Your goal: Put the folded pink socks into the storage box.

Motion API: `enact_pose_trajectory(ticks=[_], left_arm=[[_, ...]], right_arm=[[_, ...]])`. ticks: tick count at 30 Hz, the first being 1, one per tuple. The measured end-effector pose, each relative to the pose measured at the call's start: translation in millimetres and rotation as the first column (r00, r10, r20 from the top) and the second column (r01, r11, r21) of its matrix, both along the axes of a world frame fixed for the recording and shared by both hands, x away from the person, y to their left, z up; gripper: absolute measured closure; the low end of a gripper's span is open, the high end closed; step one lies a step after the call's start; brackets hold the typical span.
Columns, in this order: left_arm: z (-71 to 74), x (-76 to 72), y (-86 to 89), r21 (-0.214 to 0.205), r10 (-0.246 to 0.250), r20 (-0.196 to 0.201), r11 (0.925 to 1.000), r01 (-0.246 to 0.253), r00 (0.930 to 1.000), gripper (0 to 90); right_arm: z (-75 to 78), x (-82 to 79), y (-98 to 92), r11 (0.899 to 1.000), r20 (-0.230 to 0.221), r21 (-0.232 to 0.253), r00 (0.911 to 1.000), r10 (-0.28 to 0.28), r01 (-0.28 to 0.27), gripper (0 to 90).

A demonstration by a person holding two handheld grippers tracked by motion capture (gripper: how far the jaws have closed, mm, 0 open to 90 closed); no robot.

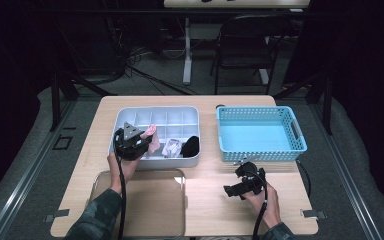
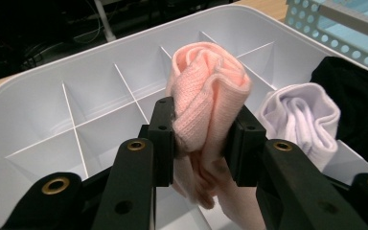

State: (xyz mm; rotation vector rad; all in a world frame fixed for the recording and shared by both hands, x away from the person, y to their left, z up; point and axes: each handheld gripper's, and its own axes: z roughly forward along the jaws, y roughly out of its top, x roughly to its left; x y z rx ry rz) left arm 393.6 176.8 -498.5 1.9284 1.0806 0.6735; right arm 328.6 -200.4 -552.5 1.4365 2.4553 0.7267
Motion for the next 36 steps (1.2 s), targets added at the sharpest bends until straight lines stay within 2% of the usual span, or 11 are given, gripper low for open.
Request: enact_pose_trajectory(ticks=[13, 20, 23, 28, 31, 33, 36], left_arm=[[-13.0, 4.2, -11.9, 0.039, -0.003, -0.025, 0.9992, 0.004, 0.9997, 67.9], [-18.5, 6.8, -16.8, 0.058, -0.009, -0.067, 0.9982, 0.013, 0.9977, 67.7], [-21.0, 8.2, -17.5, 0.059, -0.012, -0.104, 0.9981, 0.018, 0.9946, 67.2], [-23.3, 11.4, -16.2, 0.023, -0.018, -0.18, 0.9995, 0.023, 0.9836, 65.0], [-22.6, 13.0, -14.8, 0.008, -0.025, -0.23, 0.9996, 0.028, 0.9729, 62.2], [-22.5, 13.7, -13.9, 0.002, -0.026, -0.253, 0.9996, 0.027, 0.9671, 58.7], [-20.9, 14.4, -13.8, 0.008, -0.022, -0.286, 0.9997, 0.025, 0.958, 48.5]], right_arm=[[0.1, 0.3, -0.2, 1.0, -0.006, -0.011, 0.9999, 0.009, -0.009, 1.4], [-0.5, 0.2, 0.8, 1.0, -0.009, -0.005, 0.9998, 0.016, -0.016, 1.6], [-0.8, 0.5, 0.3, 1.0, -0.009, -0.005, 0.9998, 0.015, -0.015, 1.6], [-0.6, 0.1, 0.9, 1.0, -0.013, -0.007, 0.9998, 0.018, -0.018, 1.7], [-0.9, 0.3, 0.7, 1.0, -0.014, -0.008, 0.9997, 0.018, -0.018, 1.7], [-0.9, 0.3, 0.7, 1.0, -0.014, -0.007, 0.9997, 0.018, -0.018, 2.0], [-0.8, 0.2, 0.8, 1.0, -0.016, -0.008, 0.9997, 0.021, -0.021, 2.0]])
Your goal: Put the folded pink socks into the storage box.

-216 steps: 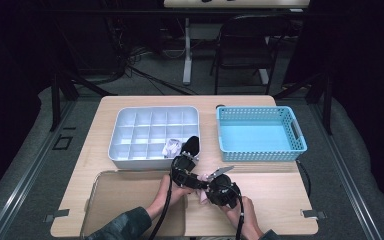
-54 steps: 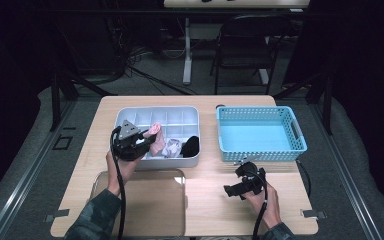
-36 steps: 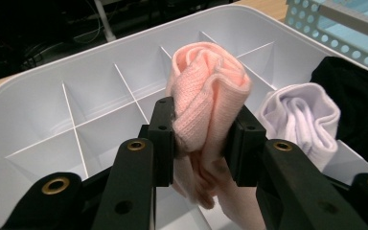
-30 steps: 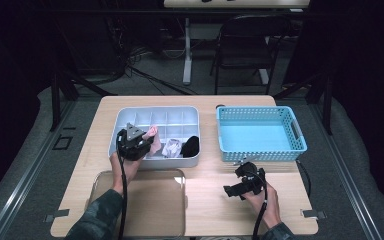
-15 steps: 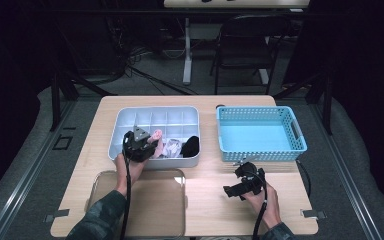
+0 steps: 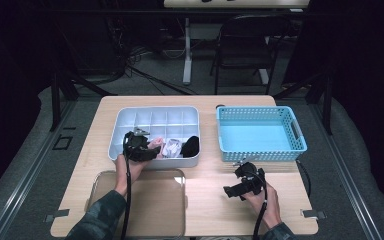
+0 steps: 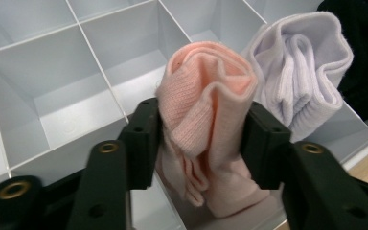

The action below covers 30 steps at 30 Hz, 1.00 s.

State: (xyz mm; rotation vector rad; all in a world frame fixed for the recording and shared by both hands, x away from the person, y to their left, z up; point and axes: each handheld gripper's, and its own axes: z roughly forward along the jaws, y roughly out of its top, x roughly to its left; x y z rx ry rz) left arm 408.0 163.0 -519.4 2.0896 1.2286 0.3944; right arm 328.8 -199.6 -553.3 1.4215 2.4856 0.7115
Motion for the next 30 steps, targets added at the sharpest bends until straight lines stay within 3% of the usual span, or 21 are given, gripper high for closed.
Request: enact_pose_trajectory(ticks=[5, 9, 11, 17, 19, 23, 26, 30], left_arm=[[9.1, -3.5, 1.7, -0.004, 0.003, 0.004, 1.0, -0.003, 1.0, 29.2], [12.3, -3.5, 1.3, -0.008, -0.009, 0.016, 0.9999, 0.009, 0.9998, 27.7], [11.2, -1.4, 1.8, -0.006, -0.018, 0.009, 0.9998, 0.018, 0.9998, 32.6], [7.8, 2.0, 3.8, -0.014, -0.047, -0.012, 0.9988, 0.047, 0.9988, 59.7], [7.5, 1.8, 3.6, -0.012, -0.054, -0.021, 0.9985, 0.054, 0.9983, 66.2], [6.1, 1.8, 2.0, 0.003, -0.065, -0.046, 0.9979, 0.065, 0.9969, 75.7], [1.3, 3.2, 0.9, 0.031, -0.067, -0.075, 0.9971, 0.07, 0.9949, 77.4], [-2.1, 3.9, -0.3, 0.046, -0.066, -0.084, 0.9964, 0.071, 0.9942, 78.4]], right_arm=[[0.1, 0.1, -0.5, 1.0, 0.0, -0.002, 1.0, 0.001, -0.001, 2.1], [-0.5, 0.3, -0.4, 1.0, 0.001, -0.002, 1.0, -0.002, 0.002, 2.1], [-0.5, 0.3, -0.2, 1.0, 0.0, -0.004, 1.0, -0.001, 0.001, 2.2], [-1.4, -0.6, 1.3, 1.0, 0.014, 0.011, 0.9997, -0.018, 0.018, 4.1], [-0.4, 0.0, 0.4, 1.0, 0.002, -0.014, 1.0, -0.002, 0.002, 4.6], [-0.4, 0.1, 0.4, 1.0, -0.003, -0.018, 1.0, 0.004, -0.004, 4.8], [-0.4, 0.0, 0.5, 1.0, -0.004, -0.018, 1.0, 0.004, -0.004, 5.8], [-1.2, 0.0, 1.3, 1.0, -0.005, -0.011, 1.0, 0.005, -0.005, 6.0]])
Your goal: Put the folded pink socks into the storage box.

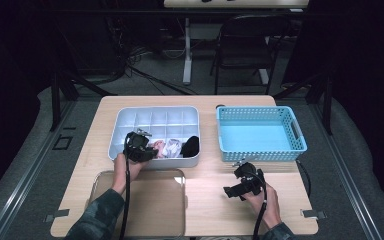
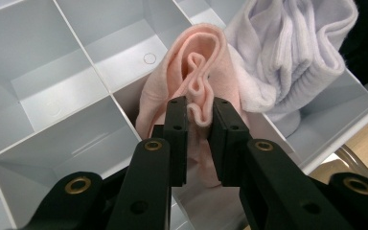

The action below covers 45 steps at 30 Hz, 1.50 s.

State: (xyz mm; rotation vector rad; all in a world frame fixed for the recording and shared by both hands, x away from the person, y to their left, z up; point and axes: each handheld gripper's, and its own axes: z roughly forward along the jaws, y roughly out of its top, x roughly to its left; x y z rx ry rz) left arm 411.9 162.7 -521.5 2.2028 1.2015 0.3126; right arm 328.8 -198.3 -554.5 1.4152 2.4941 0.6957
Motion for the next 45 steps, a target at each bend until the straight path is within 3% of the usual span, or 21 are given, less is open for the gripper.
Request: enact_pose_trajectory(ticks=[9, 12, 16, 21, 23, 27, 31, 37, 45], left_arm=[[3.7, -1.6, -0.2, 0.017, -0.002, 0.007, 0.9999, 0.002, 1.0, 77.9], [10.9, -3.3, 2.8, -0.005, 0.027, 0.027, 0.9996, -0.026, 0.9993, 59.1], [25.9, -11.5, 10.6, -0.042, 0.048, 0.082, 0.9981, -0.045, 0.9955, 39.7], [33.1, -26.7, 19.4, -0.073, 0.066, 0.111, 0.9956, -0.058, 0.9916, 22.7], [32.6, -31.8, 23.5, -0.066, 0.07, 0.114, 0.9958, -0.063, 0.991, 16.8], [30.1, -42.9, 34.0, -0.074, 0.088, 0.12, 0.9941, -0.08, 0.9888, 10.0], [28.8, -55.4, 46.3, -0.081, 0.111, 0.128, 0.9916, -0.101, 0.9856, 5.3], [27.4, -76.4, 65.3, -0.084, 0.154, 0.157, 0.9863, -0.142, 0.9756, 5.3], [15.1, -102.2, 96.1, -0.086, 0.241, 0.15, 0.9693, -0.231, 0.9588, 7.0]], right_arm=[[0.2, -0.1, -0.3, 1.0, 0.0, 0.002, 1.0, 0.002, -0.002, 6.0], [0.8, -0.2, -1.0, 1.0, 0.004, -0.006, 1.0, -0.001, 0.001, 6.0], [1.5, -0.5, -1.5, 1.0, 0.005, 0.011, 1.0, -0.001, 0.0, 6.2], [2.8, -1.5, -2.4, 1.0, 0.004, 0.029, 1.0, -0.002, 0.002, 6.2], [2.9, -2.3, -2.7, 0.999, 0.015, 0.046, 0.9999, -0.003, 0.002, 6.1], [5.3, -2.7, -5.0, 0.998, 0.005, 0.061, 1.0, -0.001, 0.001, 6.1], [5.3, -2.9, -6.6, 0.998, 0.006, 0.061, 1.0, -0.005, 0.005, 6.3], [6.0, -3.5, -6.4, 0.998, -0.004, 0.068, 1.0, 0.0, 0.0, 6.7], [5.6, -4.4, -6.5, 0.997, -0.002, 0.076, 1.0, 0.0, 0.0, 7.2]])
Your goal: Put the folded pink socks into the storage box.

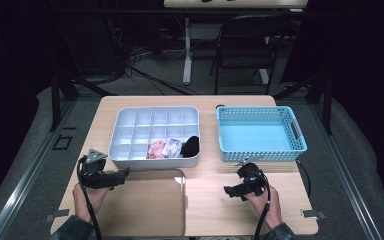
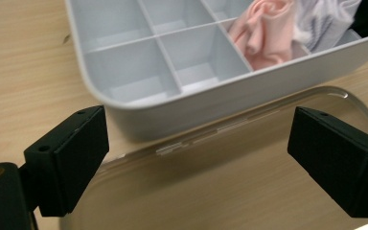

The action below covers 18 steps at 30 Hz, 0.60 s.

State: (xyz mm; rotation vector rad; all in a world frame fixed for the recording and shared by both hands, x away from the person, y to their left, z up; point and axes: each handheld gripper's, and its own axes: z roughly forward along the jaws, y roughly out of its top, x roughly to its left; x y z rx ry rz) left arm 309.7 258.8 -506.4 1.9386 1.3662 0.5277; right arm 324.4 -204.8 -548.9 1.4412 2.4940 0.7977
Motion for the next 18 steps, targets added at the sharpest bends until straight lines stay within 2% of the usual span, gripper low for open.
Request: enact_pose_trajectory(ticks=[7, 9, 12, 14, 18], left_arm=[[-7.1, -19.9, 27.8, 0.004, 0.07, -0.019, 0.9975, -0.07, 0.9973, 9.6], [-8.2, -24.6, 33.8, 0.012, 0.101, -0.03, 0.9949, -0.101, 0.9944, 14.1], [-11.3, -30.0, 40.6, 0.027, 0.136, -0.061, 0.9906, -0.135, 0.9889, 16.3], [-12.5, -33.4, 44.7, 0.032, 0.158, -0.062, 0.9872, -0.156, 0.9855, 20.7], [-15.5, -39.7, 50.1, 0.059, 0.174, -0.089, 0.9837, -0.17, 0.9807, 29.0]], right_arm=[[-0.6, 0.2, 0.5, 1.0, -0.009, -0.002, 1.0, 0.001, -0.001, 7.4], [-1.0, 0.1, 0.7, 1.0, -0.005, -0.011, 1.0, 0.001, -0.001, 7.5], [-1.2, -0.2, 1.0, 1.0, -0.004, -0.008, 1.0, -0.001, 0.0, 7.7], [-0.9, -0.3, 0.7, 1.0, -0.005, -0.015, 1.0, 0.006, -0.006, 7.7], [-1.1, -1.4, 1.7, 1.0, -0.002, -0.002, 1.0, 0.004, -0.004, 7.8]])
